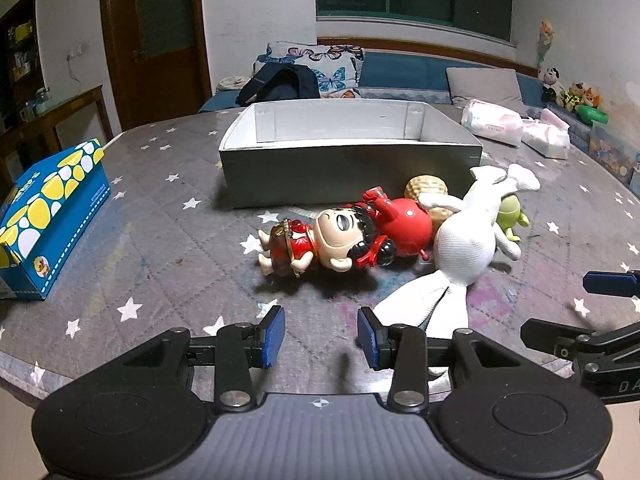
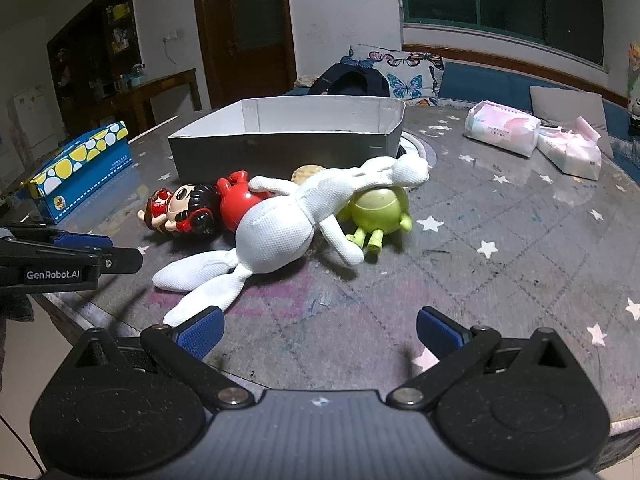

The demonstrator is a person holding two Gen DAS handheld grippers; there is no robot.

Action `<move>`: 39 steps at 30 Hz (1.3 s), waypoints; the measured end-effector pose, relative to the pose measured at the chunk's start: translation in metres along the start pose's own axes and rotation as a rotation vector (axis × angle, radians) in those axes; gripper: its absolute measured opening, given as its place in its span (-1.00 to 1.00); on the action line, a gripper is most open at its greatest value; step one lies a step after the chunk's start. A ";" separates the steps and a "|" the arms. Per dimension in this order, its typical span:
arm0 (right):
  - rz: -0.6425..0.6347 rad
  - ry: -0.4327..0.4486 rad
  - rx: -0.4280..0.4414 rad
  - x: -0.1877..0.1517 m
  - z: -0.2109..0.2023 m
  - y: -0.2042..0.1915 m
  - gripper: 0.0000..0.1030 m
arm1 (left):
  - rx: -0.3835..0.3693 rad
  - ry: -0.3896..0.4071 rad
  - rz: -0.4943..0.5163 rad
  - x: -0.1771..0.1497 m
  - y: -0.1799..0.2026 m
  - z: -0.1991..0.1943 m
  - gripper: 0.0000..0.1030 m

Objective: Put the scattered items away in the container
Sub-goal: 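Move the right tool toward the white plush rabbit on the toy pile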

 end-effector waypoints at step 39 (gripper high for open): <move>-0.021 -0.019 -0.019 -0.007 0.002 -0.005 1.00 | -0.067 -0.002 0.069 0.008 0.022 0.009 -0.18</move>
Point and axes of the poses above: each gripper's, at about its wrist camera, not at the fingertips, and z roughly the way its jaws point, y to its right, x to its top, the point moved 5 cm from there along z, roughly the way its jaws point, and after that the axes turned 12 degrees about z, right-handed, at the moved point
